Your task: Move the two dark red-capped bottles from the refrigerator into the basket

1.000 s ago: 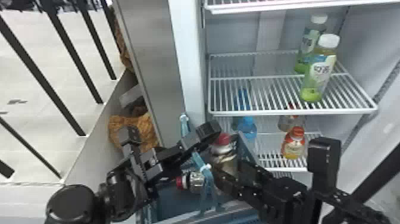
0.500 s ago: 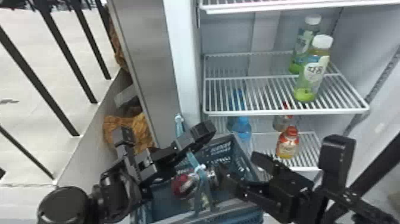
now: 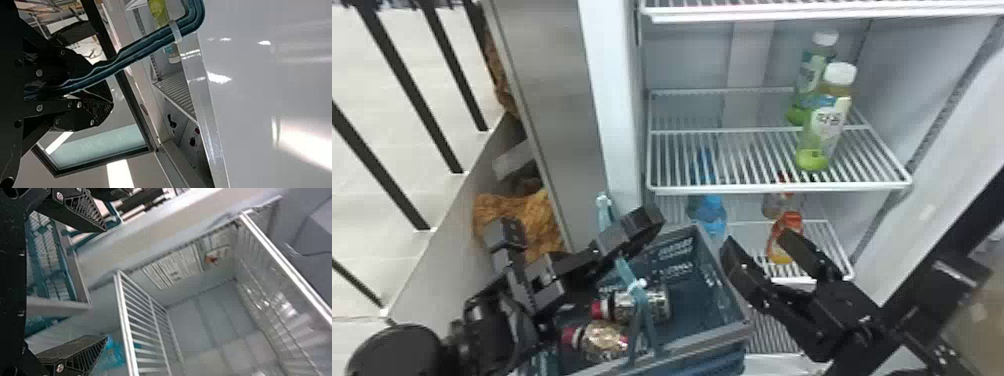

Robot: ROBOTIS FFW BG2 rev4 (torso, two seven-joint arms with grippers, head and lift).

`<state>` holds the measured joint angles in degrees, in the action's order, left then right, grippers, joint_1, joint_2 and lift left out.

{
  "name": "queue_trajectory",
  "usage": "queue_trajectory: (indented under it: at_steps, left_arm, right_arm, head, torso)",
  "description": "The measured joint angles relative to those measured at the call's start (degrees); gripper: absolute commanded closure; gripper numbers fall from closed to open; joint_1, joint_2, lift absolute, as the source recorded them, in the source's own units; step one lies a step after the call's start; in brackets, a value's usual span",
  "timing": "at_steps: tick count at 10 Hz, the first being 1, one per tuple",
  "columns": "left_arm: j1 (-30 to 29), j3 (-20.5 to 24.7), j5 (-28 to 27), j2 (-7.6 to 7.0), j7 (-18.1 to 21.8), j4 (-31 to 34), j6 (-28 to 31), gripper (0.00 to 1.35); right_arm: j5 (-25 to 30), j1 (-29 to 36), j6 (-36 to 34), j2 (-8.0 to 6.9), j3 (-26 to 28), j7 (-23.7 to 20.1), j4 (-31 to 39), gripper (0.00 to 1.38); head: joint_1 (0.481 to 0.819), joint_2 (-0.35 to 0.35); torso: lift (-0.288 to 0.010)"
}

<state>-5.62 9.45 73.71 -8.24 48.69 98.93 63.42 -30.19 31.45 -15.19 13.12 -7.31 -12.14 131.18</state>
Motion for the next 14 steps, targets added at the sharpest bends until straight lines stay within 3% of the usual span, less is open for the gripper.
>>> queue_trajectory:
  at_steps: [6, 11, 14]
  left_arm:
    - [-0.3, 0.3, 0.0, 0.12, 0.0, 0.0, 0.0, 1.2]
    - [-1.0, 0.8, 0.0, 0.16, -0.3, 0.0, 0.0, 1.2]
    - [-1.0, 1.0, 0.0, 0.16, -0.4, 0.0, 0.0, 1.2]
  right_arm:
    - [8.6, 15.0, 6.3, -2.05, 9.6, 0.0, 4.2, 0.12]
    - [12.4, 22.5, 12.9, -3.44, 11.8, 0.9, 5.0, 0.12]
    - [12.4, 24.7, 15.4, -3.46, 12.7, 0.5, 4.4, 0.13]
  head:
    - [0.695, -0.145]
    - [0.695, -0.193]
    - [0.695, -0.21]
  torso:
    - [-0.034]
    - [-0.034]
    - [-0.034]
